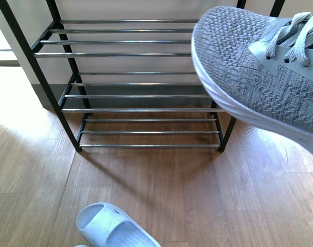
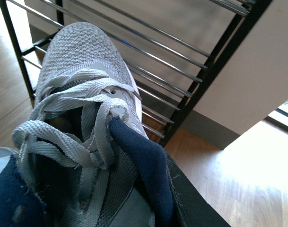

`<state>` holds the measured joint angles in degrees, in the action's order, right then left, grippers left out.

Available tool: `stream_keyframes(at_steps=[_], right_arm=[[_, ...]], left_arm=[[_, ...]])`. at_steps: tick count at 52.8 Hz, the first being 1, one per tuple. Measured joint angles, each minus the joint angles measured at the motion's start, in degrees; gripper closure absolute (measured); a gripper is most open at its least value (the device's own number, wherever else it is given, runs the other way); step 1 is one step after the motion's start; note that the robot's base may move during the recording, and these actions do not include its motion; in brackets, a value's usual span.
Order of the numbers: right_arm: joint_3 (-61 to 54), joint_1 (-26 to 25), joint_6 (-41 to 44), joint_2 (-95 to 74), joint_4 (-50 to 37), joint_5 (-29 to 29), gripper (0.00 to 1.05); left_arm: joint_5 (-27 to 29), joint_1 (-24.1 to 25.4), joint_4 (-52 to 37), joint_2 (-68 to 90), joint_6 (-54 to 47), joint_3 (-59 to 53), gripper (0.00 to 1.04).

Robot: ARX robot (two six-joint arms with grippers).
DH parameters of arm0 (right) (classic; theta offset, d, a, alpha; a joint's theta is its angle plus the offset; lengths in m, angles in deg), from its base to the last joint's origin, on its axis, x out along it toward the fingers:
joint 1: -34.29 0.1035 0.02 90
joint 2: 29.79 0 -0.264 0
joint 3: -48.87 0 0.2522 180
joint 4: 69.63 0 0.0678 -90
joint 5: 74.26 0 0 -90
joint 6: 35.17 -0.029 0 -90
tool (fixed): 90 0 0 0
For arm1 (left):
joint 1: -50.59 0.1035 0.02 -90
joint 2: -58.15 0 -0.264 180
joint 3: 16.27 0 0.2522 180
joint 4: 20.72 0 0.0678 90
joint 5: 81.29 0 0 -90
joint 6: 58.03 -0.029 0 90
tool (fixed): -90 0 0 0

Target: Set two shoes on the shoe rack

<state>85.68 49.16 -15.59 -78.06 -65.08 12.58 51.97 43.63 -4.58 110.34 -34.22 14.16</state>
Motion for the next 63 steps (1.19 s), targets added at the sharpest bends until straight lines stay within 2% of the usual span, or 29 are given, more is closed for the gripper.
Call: stream_keyframes(at_steps=[8,23,63], right_arm=[[-0.1,-0.3,0.0,0.0,0.0,1.9,1.03],[-0.1,-0.1,0.0,0.0,0.0,0.0,1.03],[-0.1,-0.3,0.2,0.1,0.0,0.7,1.03]], left_arm=[[-0.7,-0.2,0.0,0.1,0.0,-0.1,1.03],[0.1,-0.1,0.0,0.1,0.0,-0.1,1.03],[0.2,-0.1,0.0,0.0,0.0,-0.1,1.03]])
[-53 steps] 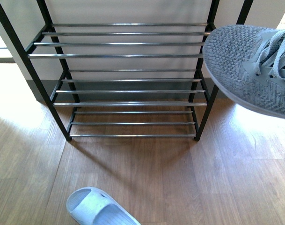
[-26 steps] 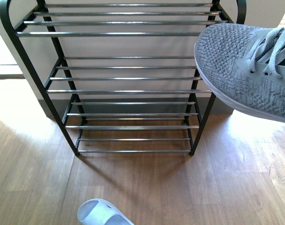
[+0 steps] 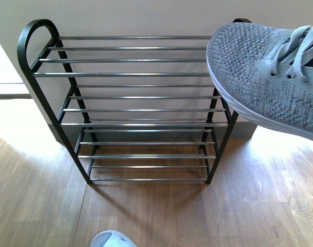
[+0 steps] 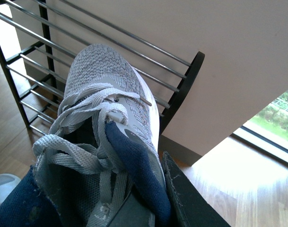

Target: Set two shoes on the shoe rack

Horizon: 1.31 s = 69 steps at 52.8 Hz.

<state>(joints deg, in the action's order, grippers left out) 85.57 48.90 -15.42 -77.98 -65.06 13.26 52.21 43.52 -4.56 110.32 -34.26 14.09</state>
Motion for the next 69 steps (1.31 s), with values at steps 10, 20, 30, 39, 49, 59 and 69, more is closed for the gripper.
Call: stream_keyframes(at_steps=[10,20,30,39,49,59,69], right_arm=[[0.0,0.0,0.0,0.0,0.0,-0.1,1.03],[0.0,0.0,0.0,0.0,0.0,0.0,1.03],[-1.1,-0.2,-6.8,-3.6,-11.5,-5.7,1.03],[8.2,0.9,-16.3,-15.0,-12.9,-5.2,1.03],[27.4,4.1,-25.4,-34.3,-10.2,0.9,1.03],[44.0,5.5,-31.6,-50.1,-6.1,6.6,1.03],[53.5,5.4,-40.0,-60.7,2.0,10.0,1.03]], left_arm=[[0.0,0.0,0.0,0.0,0.0,0.0,1.03],[-0.1,0.0,0.0,0.0,0.0,0.0,1.03],[-0.1,0.0,0.0,0.0,0.0,0.0,1.03],[-0.2,0.0,0.0,0.0,0.0,0.0,1.03],[-0.1,0.0,0.0,0.0,0.0,0.0,1.03],[-0.2,0.0,0.0,0.0,0.0,0.0,1.03],[-0.2,0.0,0.0,0.0,0.0,0.0,1.03]])
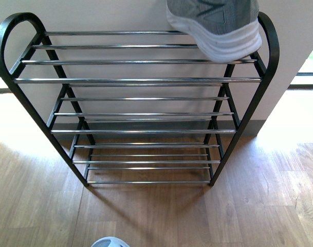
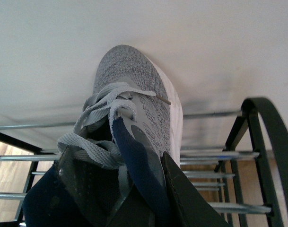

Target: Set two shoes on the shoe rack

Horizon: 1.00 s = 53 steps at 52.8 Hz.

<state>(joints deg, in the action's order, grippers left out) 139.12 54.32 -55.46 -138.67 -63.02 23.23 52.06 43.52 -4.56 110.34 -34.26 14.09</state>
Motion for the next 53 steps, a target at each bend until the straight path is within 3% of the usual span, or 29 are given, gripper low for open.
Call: stream_keyframes(at_steps=[19,38,43,53], right_arm=[[0.7,-5.9,-8.9,-4.8,2.5,5.7,1.03],[-1.2,-6.3,-11.9,-4.8,3.0,6.2,1.03],[-1.5,-6.3,-14.2,-4.7,3.3,4.0,0.91],[-0.9,-7.1,-17.9,0.5,4.8,-0.3,0.52]], left_arm=[[0.0,0.0,0.0,0.0,0.0,0.0,1.03],[0.0,0.0,0.0,0.0,0.0,0.0,1.03],[0.0,0.0,0.0,0.0,0.0,0.0,1.03],[0.0,0.0,0.0,0.0,0.0,0.0,1.03]])
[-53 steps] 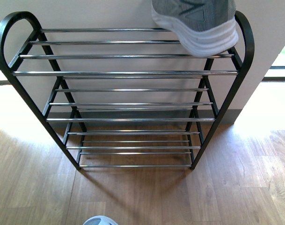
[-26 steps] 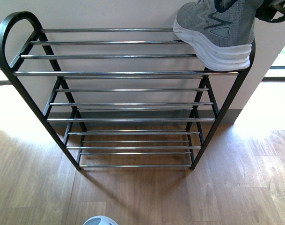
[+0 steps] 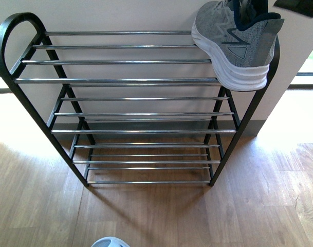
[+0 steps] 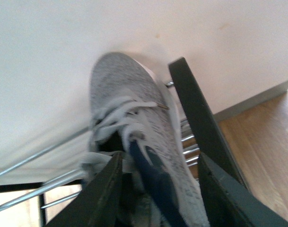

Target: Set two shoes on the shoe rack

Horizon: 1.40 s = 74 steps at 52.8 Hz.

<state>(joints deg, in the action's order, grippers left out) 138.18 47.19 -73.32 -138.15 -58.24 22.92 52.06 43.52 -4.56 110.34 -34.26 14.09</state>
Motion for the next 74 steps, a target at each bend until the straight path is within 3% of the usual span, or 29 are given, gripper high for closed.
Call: stream_keyframes(at_steps=[5,13,18,23,35,43,54,74], right_arm=[[0.6,-1.1,0.1,3.8,3.0,-1.0,0.38],[-2.4,-4.3,7.2,12.0,3.2,2.5,0.09],[-13.9,-5.7,22.0,16.3,-21.0,0.5,0.25],[-26.2,-6.2,31.3,20.2,-35.9,-0.9,0.43],[-39.9,-7.6,36.4,27.1,-43.4,-2.2,0.73],[-50.1,-8.9,37.7,33.7,-46.4,-3.4,1.04],[-57.4,-11.3,37.8,39.7,-47.5,-6.8,1.03],[-67.0,-12.8,37.8,51.9,-44.9,-7.2,1.03]], left_arm=[[0.0,0.0,0.0,0.0,0.0,0.0,1.03],[0.0,0.0,0.0,0.0,0.0,0.0,1.03],[0.0,0.0,0.0,0.0,0.0,0.0,1.03],[0.0,0.0,0.0,0.0,0.0,0.0,1.03],[0.0,0.0,0.0,0.0,0.0,0.0,1.03],[0.0,0.0,0.0,0.0,0.0,0.0,1.03],[0.0,0.0,0.0,0.0,0.0,0.0,1.03],[0.0,0.0,0.0,0.0,0.0,0.0,1.03]])
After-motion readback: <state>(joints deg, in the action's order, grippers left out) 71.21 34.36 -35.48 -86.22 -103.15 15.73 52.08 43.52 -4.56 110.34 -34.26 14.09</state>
